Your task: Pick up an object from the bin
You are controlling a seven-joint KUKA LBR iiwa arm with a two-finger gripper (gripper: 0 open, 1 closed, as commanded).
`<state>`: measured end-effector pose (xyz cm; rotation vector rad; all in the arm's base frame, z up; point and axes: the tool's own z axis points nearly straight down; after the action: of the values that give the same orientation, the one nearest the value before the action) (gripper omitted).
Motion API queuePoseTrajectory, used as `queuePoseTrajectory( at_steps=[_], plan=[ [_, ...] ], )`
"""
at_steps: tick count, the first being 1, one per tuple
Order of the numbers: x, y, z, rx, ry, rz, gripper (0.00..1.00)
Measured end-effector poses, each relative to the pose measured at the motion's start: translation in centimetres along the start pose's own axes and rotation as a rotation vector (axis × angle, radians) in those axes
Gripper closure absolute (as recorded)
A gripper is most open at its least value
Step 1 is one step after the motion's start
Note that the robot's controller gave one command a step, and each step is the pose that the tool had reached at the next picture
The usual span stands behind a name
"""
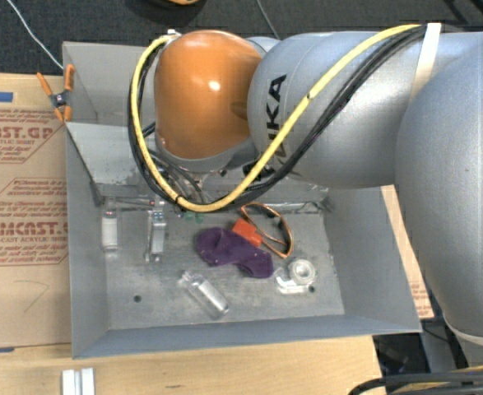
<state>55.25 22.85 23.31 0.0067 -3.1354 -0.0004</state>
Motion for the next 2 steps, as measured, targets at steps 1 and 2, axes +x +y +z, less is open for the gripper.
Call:
queuePoseTrajectory(
  at_steps=[1,2],
  plan=[
    [-0.2,-0.2,-0.5,-0.002,-0.008,0.004,0.0],
    [0.9,-7.9,12.1,-0.001,-0.006,-0.061,0.0]
  ],
)
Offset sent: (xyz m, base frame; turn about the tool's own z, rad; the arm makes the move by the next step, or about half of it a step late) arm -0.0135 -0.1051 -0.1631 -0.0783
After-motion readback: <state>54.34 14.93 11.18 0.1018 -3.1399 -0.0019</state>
